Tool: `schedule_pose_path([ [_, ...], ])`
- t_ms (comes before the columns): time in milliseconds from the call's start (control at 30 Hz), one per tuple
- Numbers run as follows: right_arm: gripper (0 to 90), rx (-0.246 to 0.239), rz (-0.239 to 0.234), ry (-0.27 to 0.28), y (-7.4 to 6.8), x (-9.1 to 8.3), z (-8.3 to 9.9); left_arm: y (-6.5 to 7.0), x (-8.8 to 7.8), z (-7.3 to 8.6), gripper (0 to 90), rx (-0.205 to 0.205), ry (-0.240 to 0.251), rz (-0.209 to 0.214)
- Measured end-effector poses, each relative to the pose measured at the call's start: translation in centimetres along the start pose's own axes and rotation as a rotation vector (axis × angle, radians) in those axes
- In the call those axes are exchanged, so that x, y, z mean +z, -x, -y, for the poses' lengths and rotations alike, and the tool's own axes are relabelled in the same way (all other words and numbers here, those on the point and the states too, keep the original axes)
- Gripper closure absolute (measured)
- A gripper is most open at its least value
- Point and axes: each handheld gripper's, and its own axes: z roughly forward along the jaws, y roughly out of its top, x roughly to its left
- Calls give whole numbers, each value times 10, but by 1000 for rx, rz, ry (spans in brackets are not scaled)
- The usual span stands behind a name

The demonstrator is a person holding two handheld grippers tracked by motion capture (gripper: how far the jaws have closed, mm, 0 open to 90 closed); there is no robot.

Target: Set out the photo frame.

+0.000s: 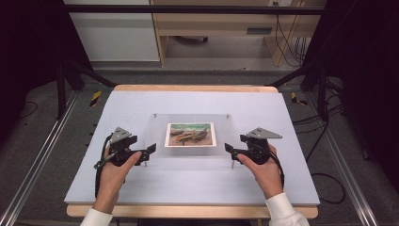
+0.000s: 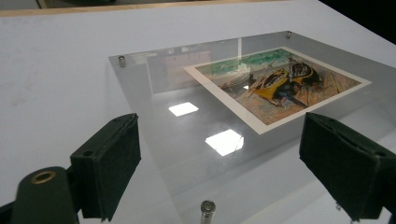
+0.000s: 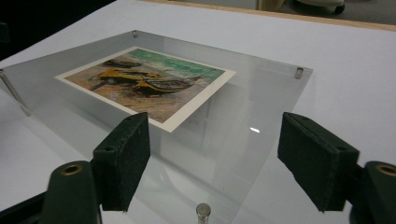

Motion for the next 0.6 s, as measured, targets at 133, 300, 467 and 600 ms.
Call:
schedule_pose_path([
  [133, 326, 33, -16, 5, 4, -4, 4, 2, 4, 6, 135, 0, 4, -19],
  [300, 340, 68, -29, -13, 10, 1, 9, 1, 8, 13, 191, -19, 12, -16],
  [467, 334, 101, -52, -38, 12, 5, 12, -5, 11, 16, 247, -39, 5, 0],
  [600, 322, 115, -67, -58, 13, 9, 15, -5, 11, 17, 246, -63, -5, 25],
])
